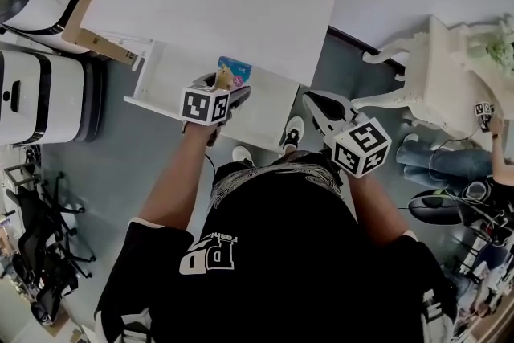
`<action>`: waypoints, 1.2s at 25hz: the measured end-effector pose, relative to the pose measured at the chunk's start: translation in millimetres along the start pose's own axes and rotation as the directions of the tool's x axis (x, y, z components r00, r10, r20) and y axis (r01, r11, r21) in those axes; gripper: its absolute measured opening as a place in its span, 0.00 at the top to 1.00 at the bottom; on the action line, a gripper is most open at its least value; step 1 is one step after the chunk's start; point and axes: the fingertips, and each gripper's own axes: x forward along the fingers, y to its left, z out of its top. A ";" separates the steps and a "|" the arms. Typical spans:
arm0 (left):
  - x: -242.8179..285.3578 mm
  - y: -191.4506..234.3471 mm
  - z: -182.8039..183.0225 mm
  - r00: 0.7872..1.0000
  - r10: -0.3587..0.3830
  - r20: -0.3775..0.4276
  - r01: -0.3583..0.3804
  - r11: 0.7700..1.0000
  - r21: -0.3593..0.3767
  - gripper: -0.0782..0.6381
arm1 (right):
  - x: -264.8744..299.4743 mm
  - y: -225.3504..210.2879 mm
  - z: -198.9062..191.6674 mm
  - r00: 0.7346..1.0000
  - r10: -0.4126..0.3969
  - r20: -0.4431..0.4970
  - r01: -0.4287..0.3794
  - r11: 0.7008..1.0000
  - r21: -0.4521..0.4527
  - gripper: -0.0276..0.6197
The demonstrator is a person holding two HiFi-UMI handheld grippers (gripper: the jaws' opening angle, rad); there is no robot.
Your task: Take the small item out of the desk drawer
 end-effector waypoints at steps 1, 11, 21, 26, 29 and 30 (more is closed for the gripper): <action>-8.6 -5.2 6.9 0.999 -0.014 0.036 0.014 1.000 0.001 0.30 | -0.9 3.5 2.6 1.000 0.003 0.007 -0.003 1.000 -0.003 0.94; -94.0 -55.9 26.4 0.941 -0.147 0.304 0.151 0.988 0.010 0.30 | -9.1 36.1 20.4 0.997 -0.003 0.077 0.004 1.000 -0.014 0.94; -158.9 -86.5 39.1 0.885 -0.219 0.411 0.199 0.976 0.090 0.30 | -16.6 66.5 38.0 0.982 0.005 0.186 -0.005 1.000 0.001 0.94; -177.9 -94.6 29.5 0.870 -0.246 0.428 0.221 0.969 0.109 0.30 | -18.3 76.5 36.9 0.976 -0.006 0.219 0.001 1.000 0.022 0.95; -183.9 -97.7 24.6 0.867 -0.258 0.426 0.228 0.966 0.121 0.30 | -18.5 80.1 35.1 0.974 -0.012 0.226 0.006 1.000 0.027 0.95; -185.9 -98.9 23.1 0.866 -0.262 0.426 0.229 0.965 0.127 0.30 | -18.8 82.2 34.1 0.974 -0.013 0.225 0.008 1.000 0.024 0.95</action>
